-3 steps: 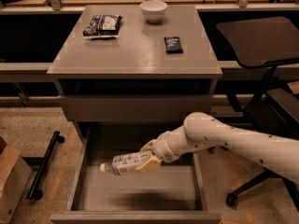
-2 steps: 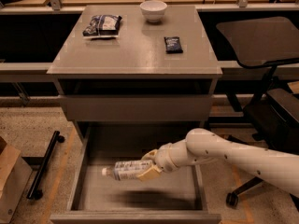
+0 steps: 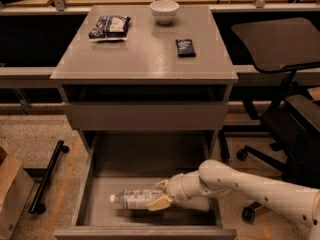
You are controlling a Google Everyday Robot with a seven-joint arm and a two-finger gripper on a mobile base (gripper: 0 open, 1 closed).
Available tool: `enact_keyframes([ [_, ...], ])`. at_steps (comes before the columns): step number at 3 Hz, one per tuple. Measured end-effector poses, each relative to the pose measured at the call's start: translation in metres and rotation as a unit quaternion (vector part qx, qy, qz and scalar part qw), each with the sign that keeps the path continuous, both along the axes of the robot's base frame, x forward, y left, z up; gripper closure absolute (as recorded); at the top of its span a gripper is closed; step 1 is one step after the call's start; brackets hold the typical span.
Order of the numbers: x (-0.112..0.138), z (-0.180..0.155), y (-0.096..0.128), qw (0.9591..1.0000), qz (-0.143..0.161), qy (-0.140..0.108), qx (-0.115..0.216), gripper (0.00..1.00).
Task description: Place blue plastic bottle into middle drawer
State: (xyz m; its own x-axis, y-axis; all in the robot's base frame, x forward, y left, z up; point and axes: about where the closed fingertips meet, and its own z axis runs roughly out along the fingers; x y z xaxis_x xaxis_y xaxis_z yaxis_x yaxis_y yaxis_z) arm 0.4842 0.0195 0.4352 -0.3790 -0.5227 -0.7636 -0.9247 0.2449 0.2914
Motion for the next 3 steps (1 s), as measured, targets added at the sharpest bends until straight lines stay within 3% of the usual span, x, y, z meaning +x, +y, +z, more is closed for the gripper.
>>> enact_keyframes([
  [1, -0.002, -0.034, 0.002, 0.9992, -0.012, 0.034, 0.017, 0.84],
  [3, 0.008, -0.055, 0.005, 0.9981, -0.023, 0.051, 0.027, 0.38],
])
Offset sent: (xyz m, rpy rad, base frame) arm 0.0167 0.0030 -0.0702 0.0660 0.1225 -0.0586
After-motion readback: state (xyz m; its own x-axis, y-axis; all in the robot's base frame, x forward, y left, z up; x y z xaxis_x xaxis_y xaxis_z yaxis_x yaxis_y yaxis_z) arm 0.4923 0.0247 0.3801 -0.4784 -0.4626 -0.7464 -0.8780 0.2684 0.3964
